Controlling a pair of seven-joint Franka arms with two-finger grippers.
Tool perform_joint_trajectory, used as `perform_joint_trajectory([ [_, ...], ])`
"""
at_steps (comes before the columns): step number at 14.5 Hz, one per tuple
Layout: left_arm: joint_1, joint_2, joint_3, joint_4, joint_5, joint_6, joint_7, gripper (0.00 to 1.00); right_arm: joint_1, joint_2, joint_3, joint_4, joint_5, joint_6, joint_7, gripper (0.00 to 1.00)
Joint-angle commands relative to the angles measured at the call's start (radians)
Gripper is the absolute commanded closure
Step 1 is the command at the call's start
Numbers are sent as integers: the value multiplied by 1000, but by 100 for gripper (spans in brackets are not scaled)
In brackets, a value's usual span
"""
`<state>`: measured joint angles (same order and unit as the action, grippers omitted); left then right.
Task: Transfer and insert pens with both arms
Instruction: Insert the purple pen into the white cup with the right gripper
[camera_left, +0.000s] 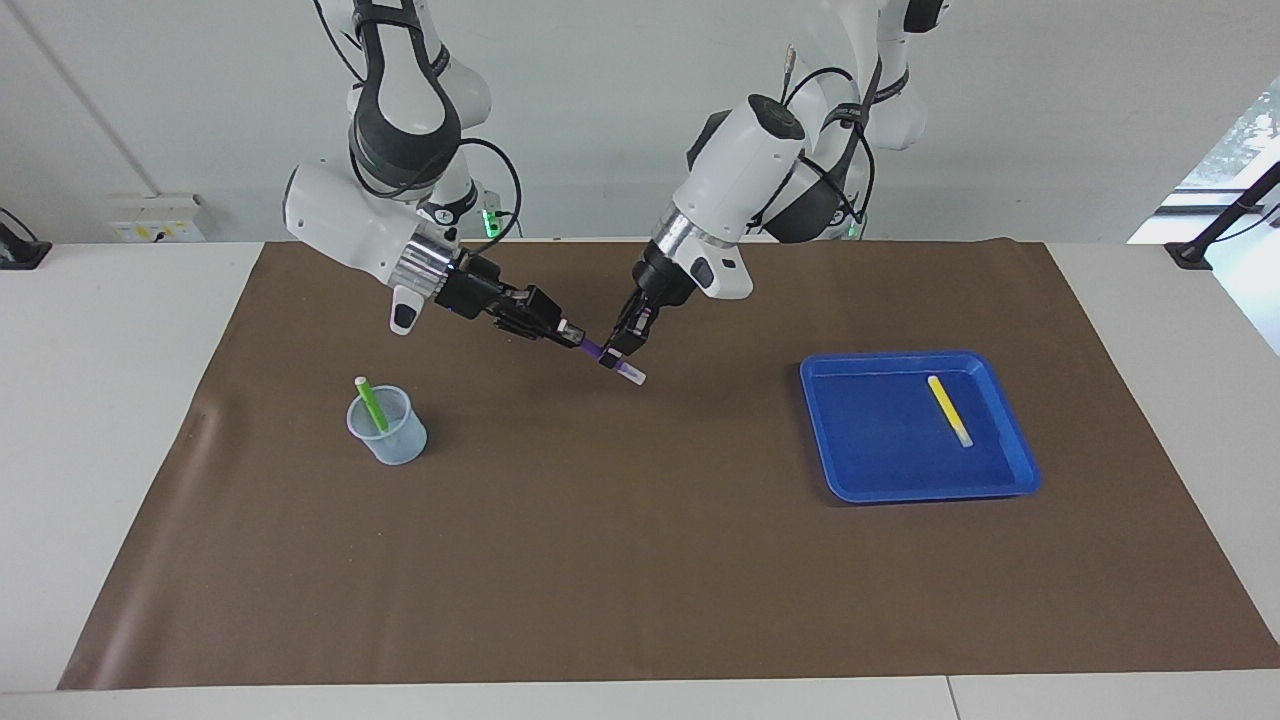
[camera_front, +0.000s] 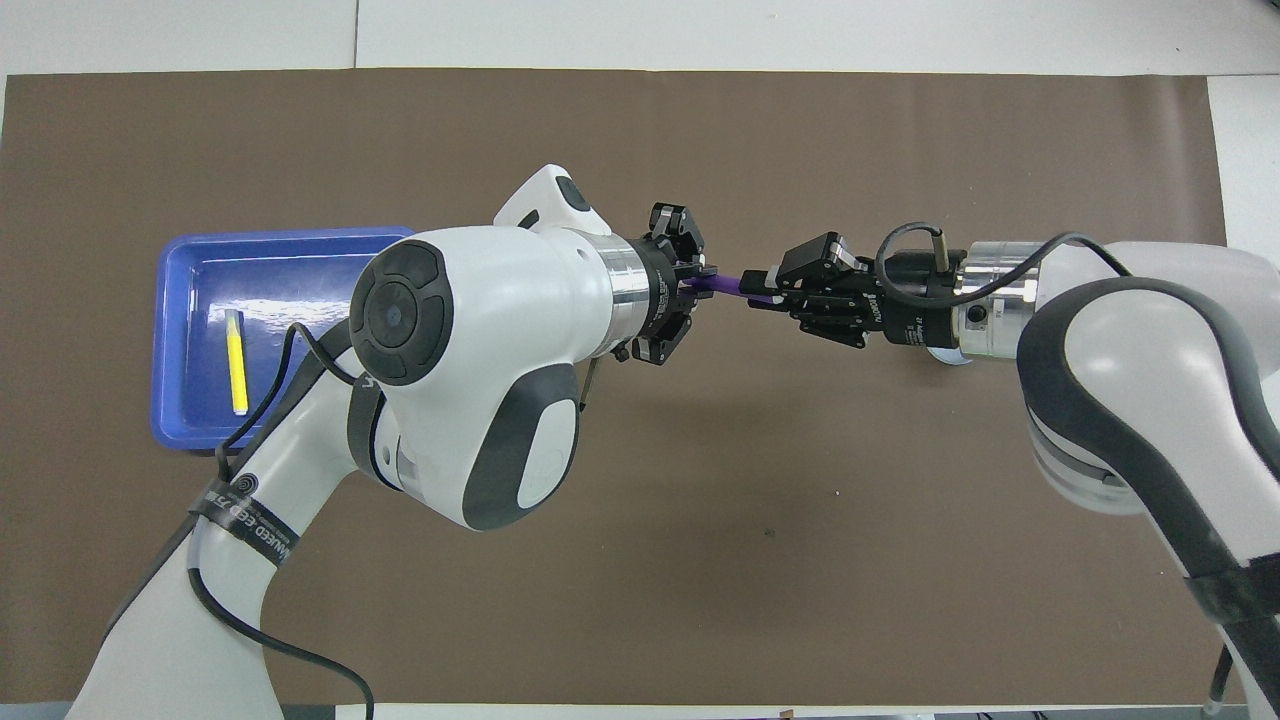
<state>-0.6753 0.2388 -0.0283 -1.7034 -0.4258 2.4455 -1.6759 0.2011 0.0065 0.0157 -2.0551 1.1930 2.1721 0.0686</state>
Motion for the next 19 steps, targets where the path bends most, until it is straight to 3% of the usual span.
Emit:
perform_joint_trajectory([
  [1, -15, 2, 7, -12, -16, 3, 10, 100, -17, -16, 6, 1, 16, -11, 4, 100],
  [2, -13, 4, 7, -12, -8, 3, 12, 100, -19, -14, 6, 3, 10, -12, 2, 100],
  [3, -10, 2, 7, -12, -7, 1, 13, 68, -19, -14, 6, 4, 5, -15, 2, 100],
  [4, -9, 2, 8, -12, -2, 0, 15, 28, -19, -14, 6, 4, 4, -15, 0, 100],
  [5, -9, 2, 8, -12, 7, -3, 33, 3, -19, -14, 6, 4, 4, -15, 0, 100],
  [7, 0, 1, 10, -12, 15, -16, 120, 0, -31, -5, 1, 38, -56, -72, -4, 100],
  [11, 25, -6, 16, -22, 15, -77, 263, 0, -166, 79, 1, 269, -399, -372, -15, 100],
  [14, 58, -21, 18, -35, 15, -172, 434, 0, -206, 136, 1, 424, -661, -495, -157, 100],
  [16, 103, -32, 18, -45, 19, -248, 565, 0, -206, 150, 1, 460, -876, -512, -325, 100],
  [19, 184, -76, 18, -123, 152, -356, 819, 0, -189, 153, 3, 443, -1163, -470, -554, 100],
])
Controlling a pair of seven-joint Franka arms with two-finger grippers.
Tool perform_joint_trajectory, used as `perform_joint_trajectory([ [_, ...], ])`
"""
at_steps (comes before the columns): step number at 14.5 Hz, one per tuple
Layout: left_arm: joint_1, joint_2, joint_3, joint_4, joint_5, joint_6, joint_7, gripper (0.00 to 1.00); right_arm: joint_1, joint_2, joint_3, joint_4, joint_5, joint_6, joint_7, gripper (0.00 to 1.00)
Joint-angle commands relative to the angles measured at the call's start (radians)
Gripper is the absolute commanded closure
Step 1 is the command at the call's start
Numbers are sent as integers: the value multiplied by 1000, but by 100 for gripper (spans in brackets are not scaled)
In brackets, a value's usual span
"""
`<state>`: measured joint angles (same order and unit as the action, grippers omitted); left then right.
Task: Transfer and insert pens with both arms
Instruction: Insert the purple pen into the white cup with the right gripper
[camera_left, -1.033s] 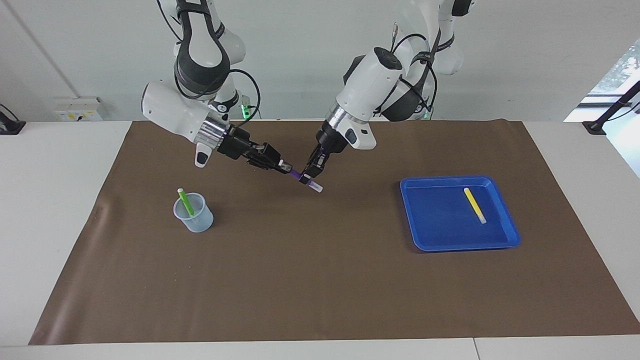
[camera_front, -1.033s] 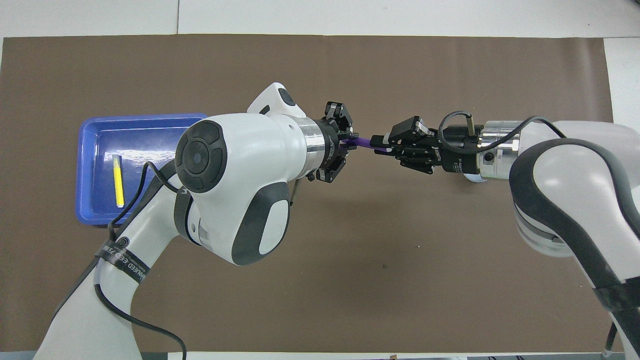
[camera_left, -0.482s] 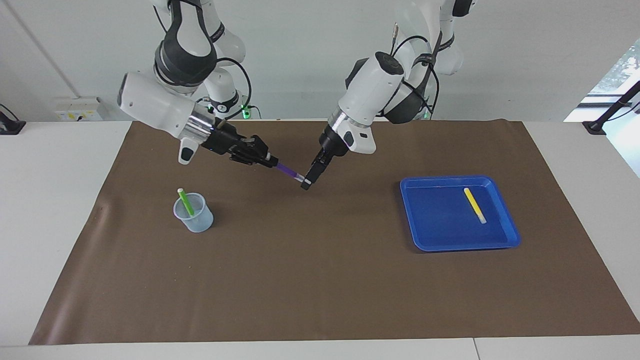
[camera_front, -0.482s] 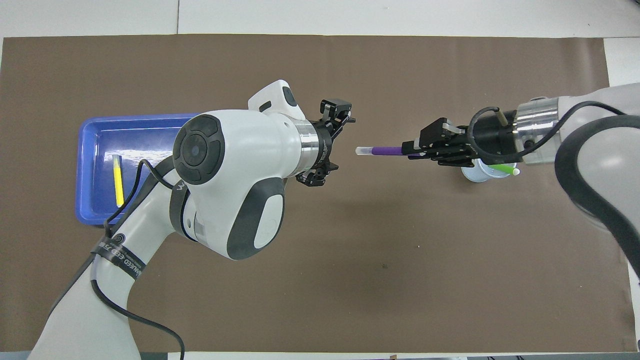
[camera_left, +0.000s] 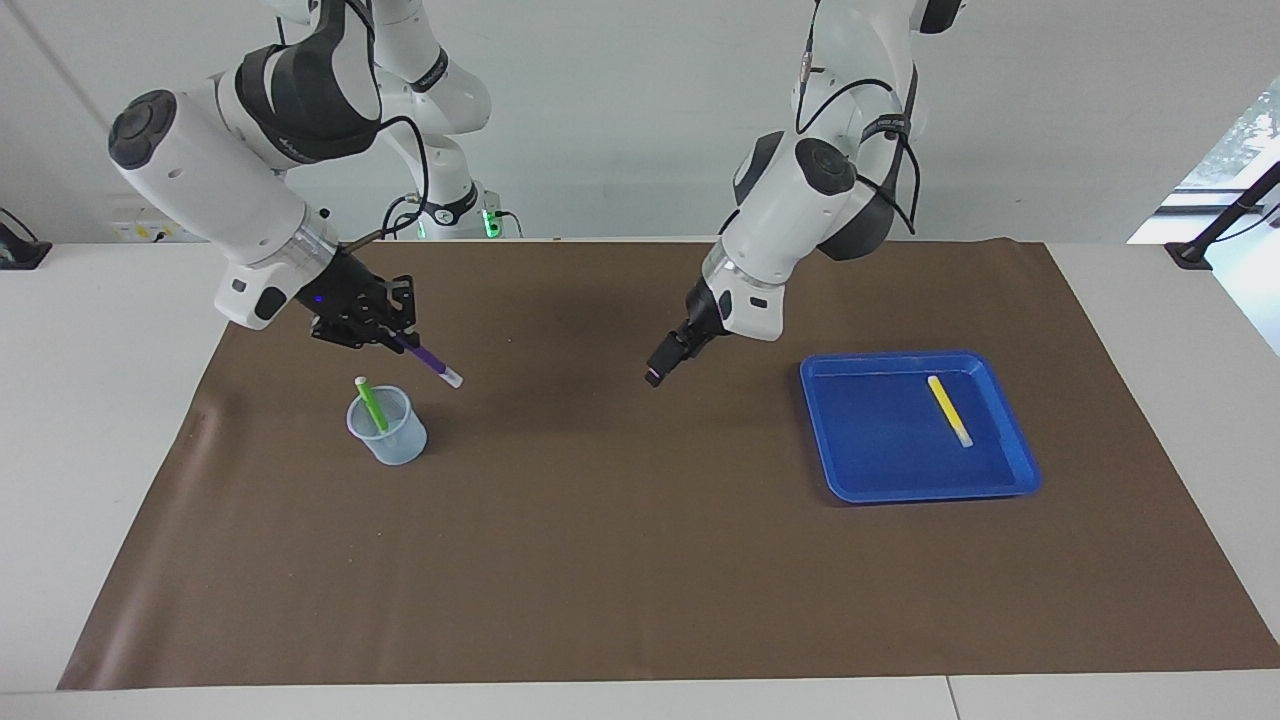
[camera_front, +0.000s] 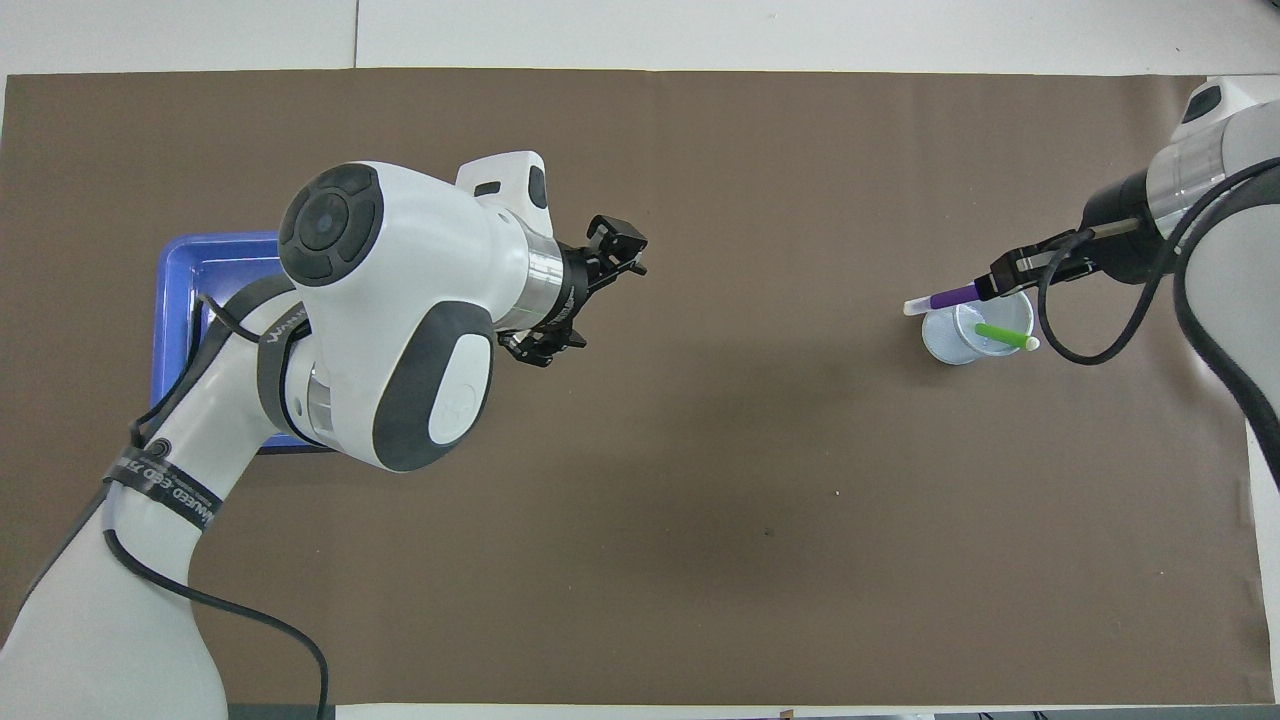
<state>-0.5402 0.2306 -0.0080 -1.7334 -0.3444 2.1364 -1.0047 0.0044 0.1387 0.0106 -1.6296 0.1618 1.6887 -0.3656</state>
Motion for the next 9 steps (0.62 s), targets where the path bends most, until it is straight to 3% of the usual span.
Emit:
perform_joint_trajectory([
  [1, 80, -82, -3, -130, 97, -46, 231, 0, 8, 19, 8, 13, -186, 23, -149, 100],
  [3, 153, -111, -3, -202, 123, -30, 441, 0, 8, 12, 8, -12, -252, 38, -171, 100],
  [9, 342, -122, -3, -294, 217, 31, 869, 0, -4, -70, 8, -263, -254, 262, -179, 100],
])
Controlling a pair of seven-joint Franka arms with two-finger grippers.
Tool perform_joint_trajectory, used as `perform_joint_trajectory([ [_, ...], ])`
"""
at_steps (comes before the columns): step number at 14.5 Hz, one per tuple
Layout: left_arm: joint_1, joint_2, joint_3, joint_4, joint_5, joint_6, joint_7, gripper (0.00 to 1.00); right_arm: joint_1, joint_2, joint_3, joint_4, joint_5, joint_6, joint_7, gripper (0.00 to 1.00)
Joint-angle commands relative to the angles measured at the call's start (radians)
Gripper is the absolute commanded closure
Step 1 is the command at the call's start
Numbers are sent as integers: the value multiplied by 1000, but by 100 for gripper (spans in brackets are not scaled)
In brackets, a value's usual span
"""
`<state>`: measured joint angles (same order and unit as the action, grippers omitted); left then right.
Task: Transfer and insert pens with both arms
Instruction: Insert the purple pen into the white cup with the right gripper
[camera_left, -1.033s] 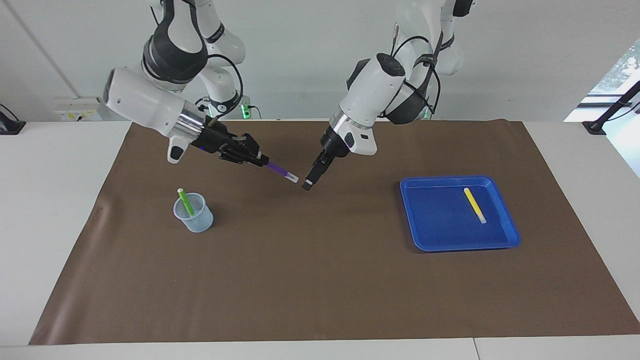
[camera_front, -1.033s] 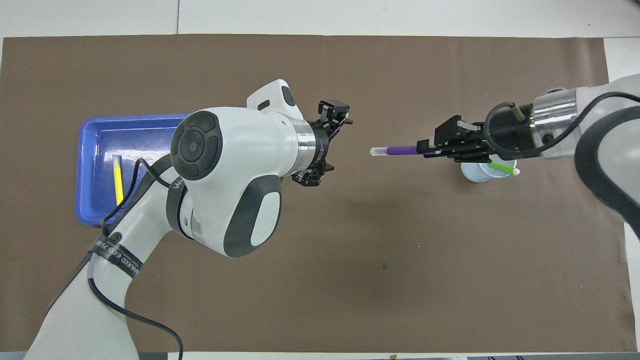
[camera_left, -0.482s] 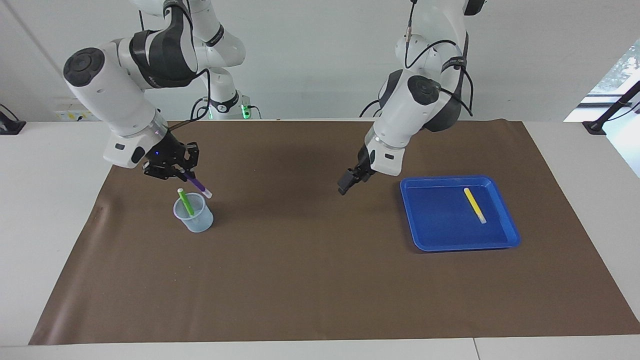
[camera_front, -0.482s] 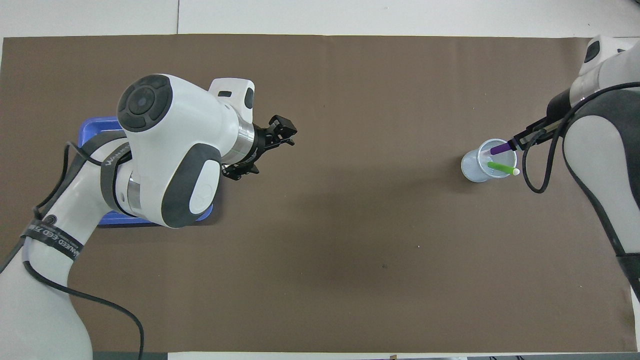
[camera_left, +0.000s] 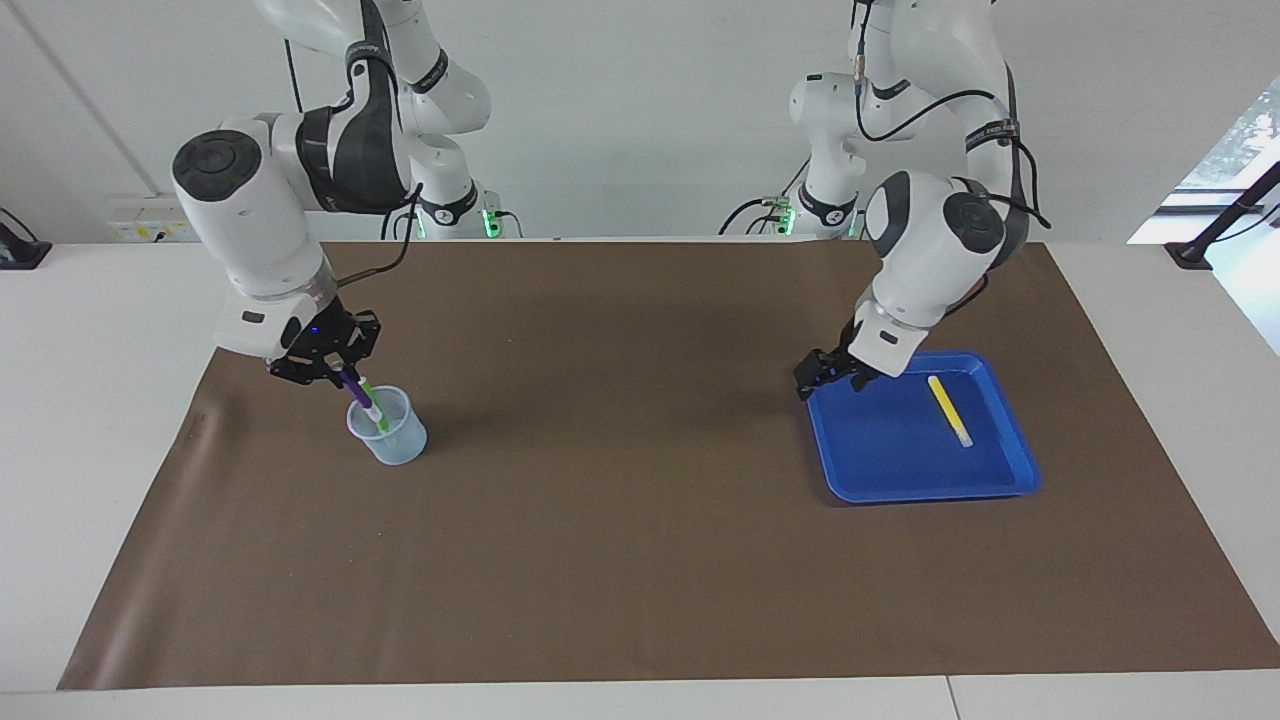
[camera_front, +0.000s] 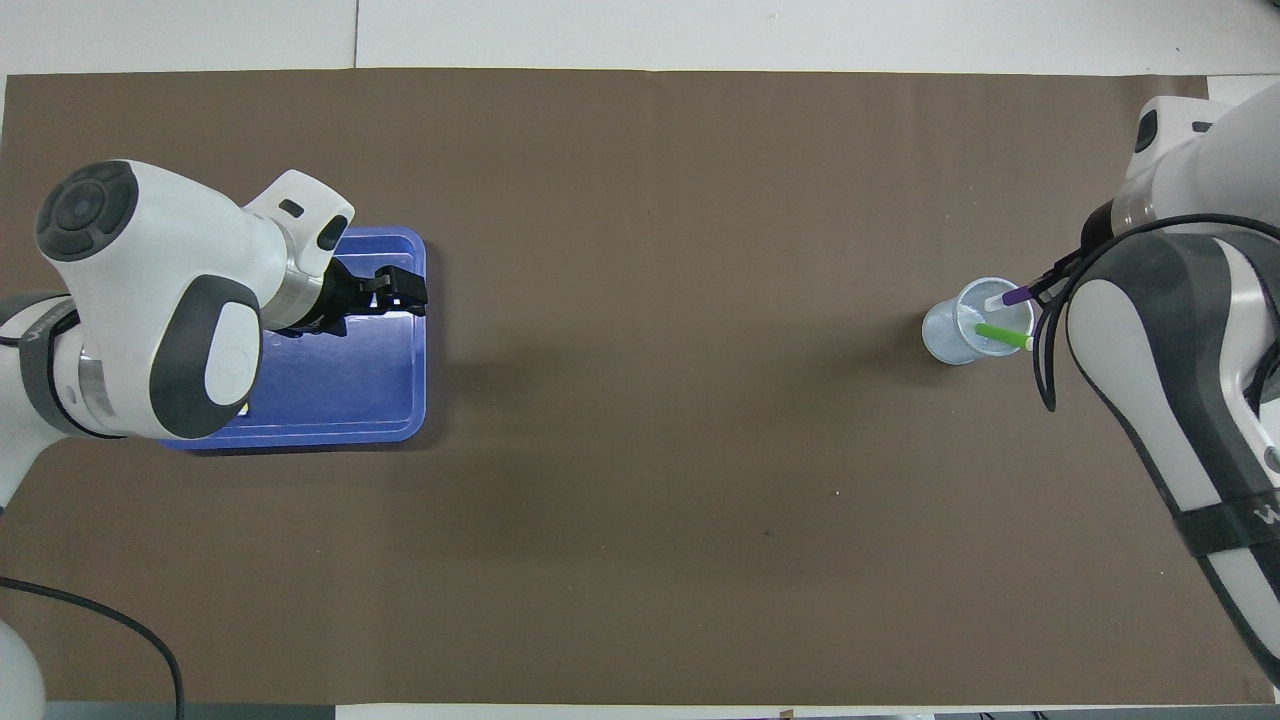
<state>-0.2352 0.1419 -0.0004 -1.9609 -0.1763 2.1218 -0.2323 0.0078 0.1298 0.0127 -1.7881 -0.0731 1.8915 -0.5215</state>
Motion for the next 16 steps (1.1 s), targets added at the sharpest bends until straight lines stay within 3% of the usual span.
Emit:
perform_joint_trajectory([
  [1, 68, -33, -10, -87, 57, 69, 149, 0, -8, -61, 6, -115, -19, 70, -23, 100],
  [5, 162, -13, -10, -141, 63, 151, 314, 0, -9, -78, 6, -183, -17, 122, -20, 100],
  [6, 177, -5, -10, -162, 81, 185, 335, 0, -14, -79, 6, -192, -17, 130, -20, 94],
  [8, 204, 2, -10, -205, 97, 248, 385, 0, -16, -79, 6, -189, -17, 130, -19, 21],
  [10, 218, 34, -10, -205, 97, 274, 409, 0, -16, -76, 6, -176, -4, 118, -20, 0],
  [12, 253, 48, -10, -205, 98, 299, 430, 0, -19, -65, 7, -117, 31, 74, -23, 0],
  [16, 312, 50, -10, -211, 98, 291, 490, 0, -20, -71, 3, -60, 394, -41, 17, 0],
])
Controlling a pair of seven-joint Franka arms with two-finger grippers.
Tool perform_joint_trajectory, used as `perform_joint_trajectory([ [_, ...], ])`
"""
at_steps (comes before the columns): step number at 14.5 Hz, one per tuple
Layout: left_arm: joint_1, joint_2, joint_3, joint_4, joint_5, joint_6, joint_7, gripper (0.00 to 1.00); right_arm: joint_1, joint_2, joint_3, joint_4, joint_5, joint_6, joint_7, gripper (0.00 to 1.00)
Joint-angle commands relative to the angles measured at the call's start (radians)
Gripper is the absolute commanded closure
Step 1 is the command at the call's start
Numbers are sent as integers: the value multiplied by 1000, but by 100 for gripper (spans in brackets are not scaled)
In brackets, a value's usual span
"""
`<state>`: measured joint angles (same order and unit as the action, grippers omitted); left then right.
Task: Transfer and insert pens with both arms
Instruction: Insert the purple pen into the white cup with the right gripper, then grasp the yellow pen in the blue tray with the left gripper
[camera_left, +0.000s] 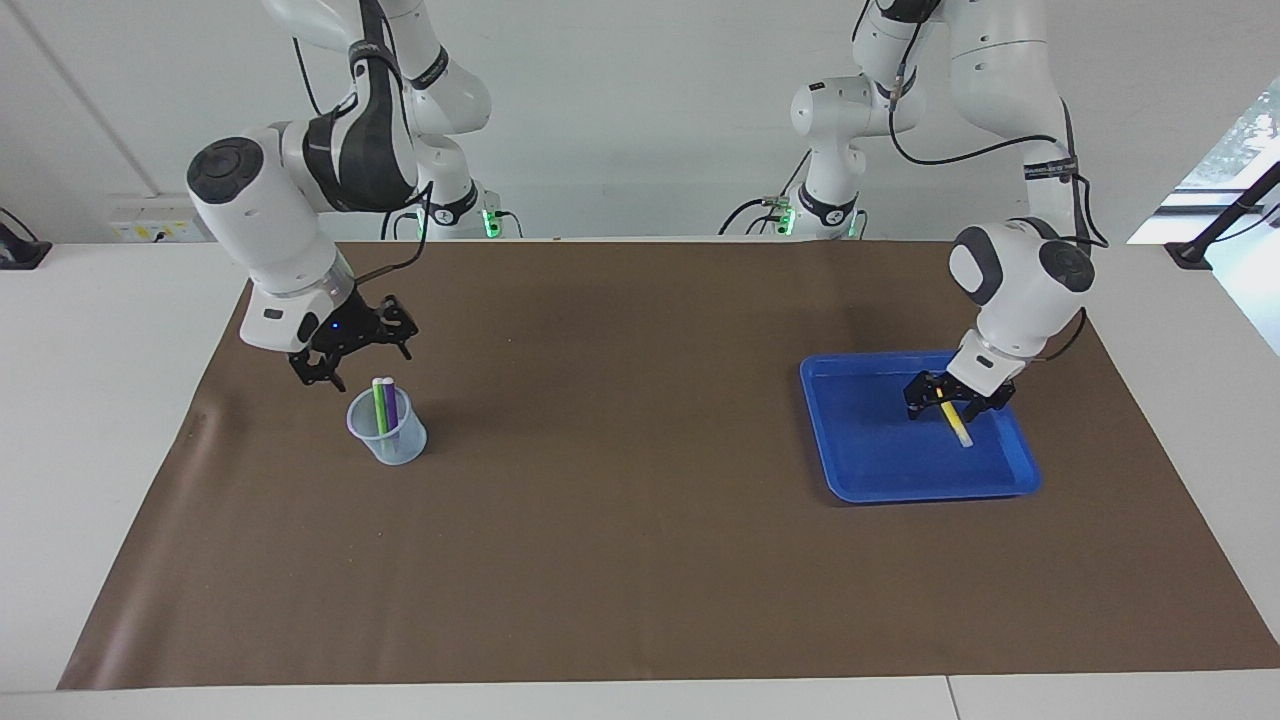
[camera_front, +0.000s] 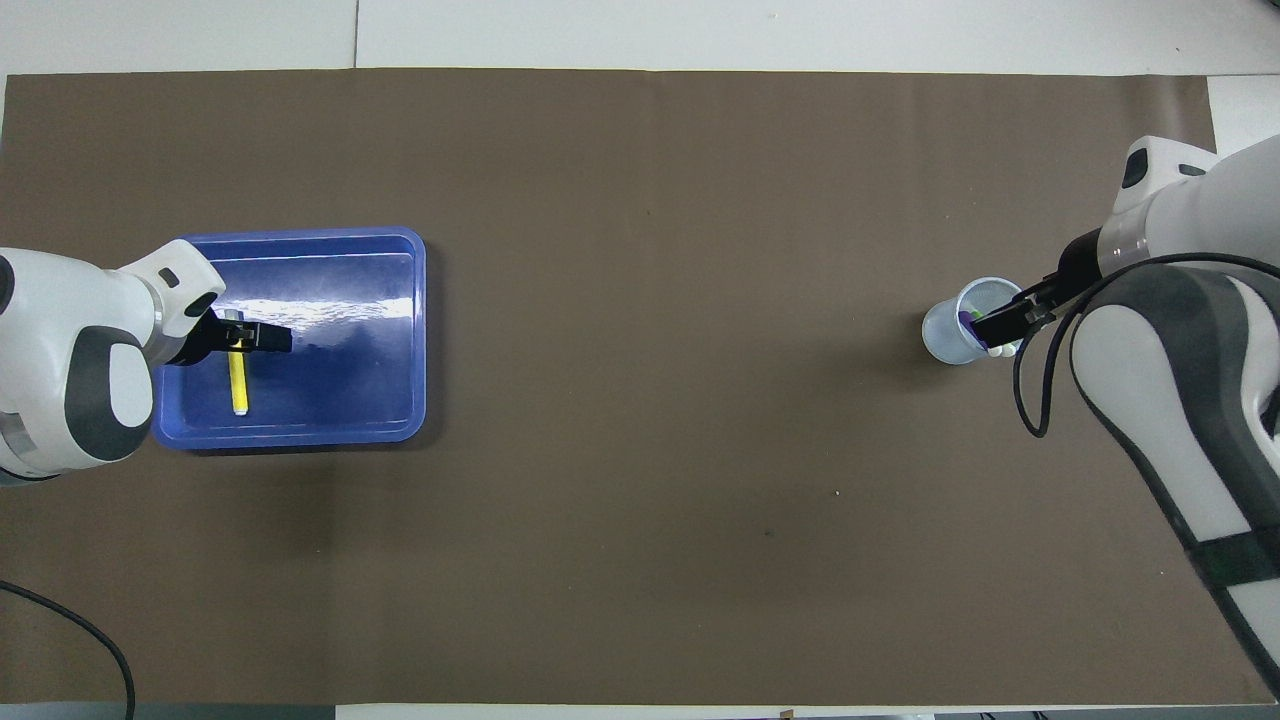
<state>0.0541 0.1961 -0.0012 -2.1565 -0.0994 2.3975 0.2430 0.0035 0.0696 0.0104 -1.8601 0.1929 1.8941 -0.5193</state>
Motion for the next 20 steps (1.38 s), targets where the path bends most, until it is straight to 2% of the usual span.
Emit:
perform_joint_trajectory([
  [1, 24, -3, -10, -29, 21, 25, 12, 0, -14, -13, 5, 10, 207, -56, 84, 0],
  [3, 21, -1, -11, -42, 21, 26, -4, 3, -2, -16, 6, 9, 298, -69, 259, 0],
  [4, 15, -1, -11, -42, 21, 28, -22, 9, 1, -17, 11, 4, 354, -70, 316, 0],
  [5, 12, -1, -11, -42, 21, 26, -37, 23, 3, -19, 13, -1, 412, -69, 365, 0],
  [6, 12, -1, -11, -42, 21, 16, -44, 67, 3, -20, 16, -4, 465, -69, 422, 0],
  [7, 15, -3, -11, -42, 21, 9, -44, 100, 3, -24, 16, -7, 514, -69, 474, 0],
  [11, 13, -13, -10, -17, 21, -64, -45, 100, 10, -51, 16, -65, 712, -32, 561, 0],
  [13, 7, -17, -11, 51, 20, -162, -94, 100, 32, -54, 16, -73, 756, 6, 617, 0],
  [15, -20, -14, -16, 139, 20, -266, -192, 100, 38, -57, 17, -89, 789, 31, 639, 0],
  [17, -77, -7, -17, 213, 7, -340, -327, 100, 62, -76, 16, -126, 893, 80, 639, 0],
  [20, -169, -1, -19, 279, -32, -371, -532, 100, 96, -77, 16, -134, 921, 120, 648, 0],
])
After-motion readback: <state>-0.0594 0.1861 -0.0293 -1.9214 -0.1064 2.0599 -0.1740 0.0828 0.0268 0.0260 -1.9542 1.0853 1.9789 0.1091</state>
